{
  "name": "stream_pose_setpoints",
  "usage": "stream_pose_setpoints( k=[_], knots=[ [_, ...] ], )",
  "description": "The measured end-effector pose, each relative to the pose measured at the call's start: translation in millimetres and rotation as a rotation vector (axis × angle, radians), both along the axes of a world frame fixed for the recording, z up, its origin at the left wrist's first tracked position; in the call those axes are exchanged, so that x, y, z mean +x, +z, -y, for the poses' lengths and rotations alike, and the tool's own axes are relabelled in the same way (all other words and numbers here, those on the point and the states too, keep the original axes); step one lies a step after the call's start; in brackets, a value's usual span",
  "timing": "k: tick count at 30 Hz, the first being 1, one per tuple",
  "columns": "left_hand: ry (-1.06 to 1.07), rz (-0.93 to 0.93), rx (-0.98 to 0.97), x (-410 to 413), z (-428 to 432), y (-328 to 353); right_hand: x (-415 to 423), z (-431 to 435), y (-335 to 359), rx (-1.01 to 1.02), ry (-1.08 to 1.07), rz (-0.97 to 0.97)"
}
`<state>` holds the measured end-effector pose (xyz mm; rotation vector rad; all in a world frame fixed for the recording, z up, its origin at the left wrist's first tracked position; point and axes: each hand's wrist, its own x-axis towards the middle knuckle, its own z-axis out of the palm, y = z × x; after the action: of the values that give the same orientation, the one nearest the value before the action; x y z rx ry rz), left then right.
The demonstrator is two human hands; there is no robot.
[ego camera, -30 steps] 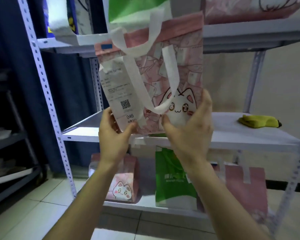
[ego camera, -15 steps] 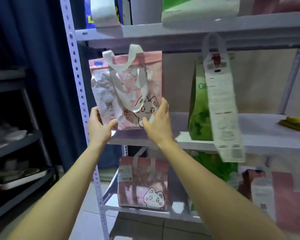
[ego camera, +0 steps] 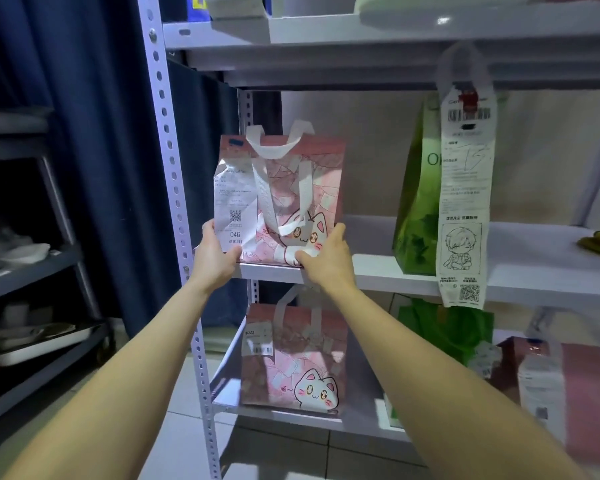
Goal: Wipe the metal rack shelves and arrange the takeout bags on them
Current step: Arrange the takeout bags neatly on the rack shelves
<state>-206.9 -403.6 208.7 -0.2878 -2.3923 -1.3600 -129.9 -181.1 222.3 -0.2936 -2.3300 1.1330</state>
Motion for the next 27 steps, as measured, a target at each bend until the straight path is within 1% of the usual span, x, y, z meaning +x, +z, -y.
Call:
stream_pose_setpoints(
  k=[5,7,10,12,14,16,18,21,24,27],
  knots=[
    [0.096,-0.050,0.080,13.5,-6.9,-5.2,3.5,-16.2,-1.9,-0.034,0.041,-0.005],
    [0.188,-0.136,0.096,30.0,-11.2,-12.7,12.4,-25.4,-7.5,-0.025,0.059,-0.035],
    [0.310,-0.280,0.054,63.0,-21.8,-35.3,34.7,-39.5,-23.8,0.029,0.093,-0.125],
    [0.288,-0.296,-0.018,83.2,-34.7,-56.2,54.0,-49.1,-37.3,0.080,0.098,-0.195],
    [0.222,-0.265,-0.097,100.2,-53.1,-79.1,77.9,-59.2,-52.0,0.117,0.130,-0.256],
    [0.155,-0.216,-0.161,115.1,-77.1,-102.5,106.9,-74.9,-71.5,0.171,0.188,-0.258],
    [0.087,-0.149,-0.229,127.8,-105.3,-124.3,135.6,-101.7,-97.2,0.243,0.242,-0.188],
    [-0.042,-0.051,-0.337,145.3,-153.0,-154.2,174.4,-163.4,-143.5,0.296,0.243,0.025],
    [-0.188,0.027,-0.419,166.5,-208.6,-183.9,216.8,-239.7,-189.4,0.324,0.143,0.255],
    [-0.293,0.082,-0.518,187.4,-268.2,-212.2,259.5,-314.5,-227.0,0.281,0.013,0.425]
  ],
)
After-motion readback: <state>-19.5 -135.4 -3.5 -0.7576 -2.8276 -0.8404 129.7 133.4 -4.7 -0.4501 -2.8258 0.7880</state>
